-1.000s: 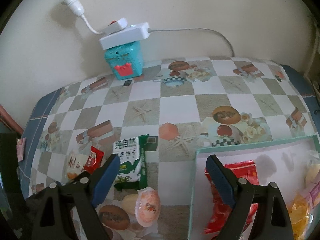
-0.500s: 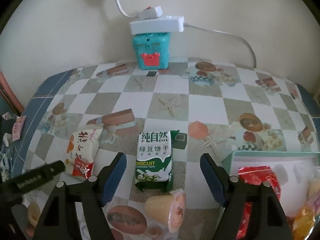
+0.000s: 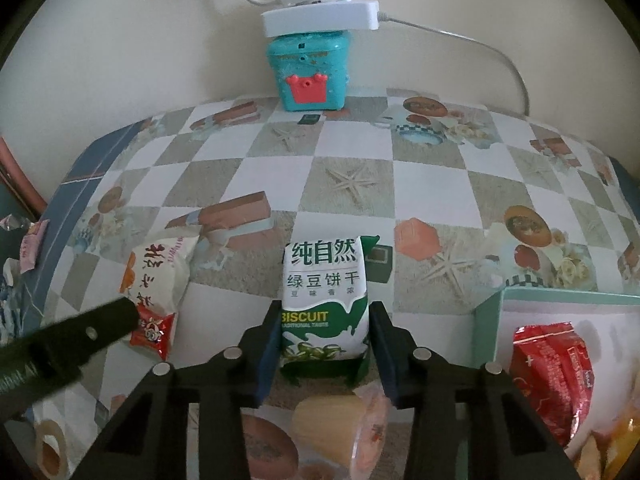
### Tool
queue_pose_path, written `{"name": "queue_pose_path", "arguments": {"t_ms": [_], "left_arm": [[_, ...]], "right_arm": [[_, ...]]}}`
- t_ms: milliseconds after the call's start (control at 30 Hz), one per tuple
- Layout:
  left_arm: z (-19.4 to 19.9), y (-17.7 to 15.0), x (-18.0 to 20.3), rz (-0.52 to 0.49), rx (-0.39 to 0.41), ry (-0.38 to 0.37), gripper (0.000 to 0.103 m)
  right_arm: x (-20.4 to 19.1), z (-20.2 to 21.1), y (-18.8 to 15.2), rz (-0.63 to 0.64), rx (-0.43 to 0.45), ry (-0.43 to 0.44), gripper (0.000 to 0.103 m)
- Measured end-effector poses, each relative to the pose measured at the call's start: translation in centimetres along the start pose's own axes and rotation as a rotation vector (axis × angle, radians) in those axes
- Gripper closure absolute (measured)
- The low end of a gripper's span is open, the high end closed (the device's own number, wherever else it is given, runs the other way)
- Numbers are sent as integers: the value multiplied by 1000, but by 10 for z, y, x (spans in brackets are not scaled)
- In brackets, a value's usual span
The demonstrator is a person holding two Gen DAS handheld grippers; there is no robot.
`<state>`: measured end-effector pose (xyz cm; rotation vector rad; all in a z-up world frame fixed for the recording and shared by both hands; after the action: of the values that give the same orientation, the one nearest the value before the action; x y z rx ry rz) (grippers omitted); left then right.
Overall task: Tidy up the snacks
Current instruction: 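Close the right tool on the biscuit carton while the left tool grasps the red candy packet, then carry the carton and candy packet over the tray and open both tools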
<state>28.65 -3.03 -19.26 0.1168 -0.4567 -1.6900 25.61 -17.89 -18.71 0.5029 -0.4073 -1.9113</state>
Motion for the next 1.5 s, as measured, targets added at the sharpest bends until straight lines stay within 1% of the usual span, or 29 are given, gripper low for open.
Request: {"name": "queue_pose_path", "arguments": {"t_ms": [167, 233, 267, 300, 567, 633, 700, 767, 833, 867, 900, 1233, 1300, 1500], "left_arm": [[1, 1, 11, -42, 1, -2, 14], [0, 2, 14, -56, -1, 1, 20], [0, 0, 15, -62, -4, 5, 29], [-2, 0, 17, -68, -11, 9, 33], [-1, -1, 31, -113, -2, 7, 33], [-3, -2, 35, -130, -3, 17, 35], [-6, -3, 37, -138, -14, 28, 45], [-9, -4, 37, -134, -19, 36, 47], [-9, -3, 37, -134, -13, 43, 53], [-8, -3, 36, -132, -10, 41, 62], [-7, -3, 36, -129, -8, 37, 65], [-5, -1, 33, -110, -6, 27, 71], [-4, -1, 31, -105, -4, 23, 76], [-2, -1, 29, -87, -3, 11, 76]], "right_arm": [[7, 1, 1, -16, -8, 9, 60], [10, 2, 1, -24, -10, 10, 60], [11, 2, 1, -26, -11, 10, 60], [12, 2, 2, -27, -11, 10, 60], [15, 3, 2, -30, -16, 20, 60], [15, 3, 2, -32, -16, 19, 60], [15, 3, 2, -32, -16, 20, 60], [15, 2, 2, -32, -17, 21, 60], [16, 2, 1, -32, -18, 21, 60], [16, 2, 1, -31, -17, 21, 60], [16, 2, 1, -31, -17, 21, 60], [14, 5, 1, -32, -21, 59, 61], [13, 7, 2, -30, -17, 67, 61], [13, 17, 5, -37, -6, 84, 61]]}}
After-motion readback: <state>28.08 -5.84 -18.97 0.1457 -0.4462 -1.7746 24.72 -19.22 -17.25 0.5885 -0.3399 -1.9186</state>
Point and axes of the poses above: each gripper's, at about its wrist camera, not at the fingertips, and z roughly against the way its jaws point, x to its right, y to its top, the point moved 6 cm from there along -z, roughly the way its jaws point, and after that the axes turned 8 degrees about -z, right-handed, at the moved point
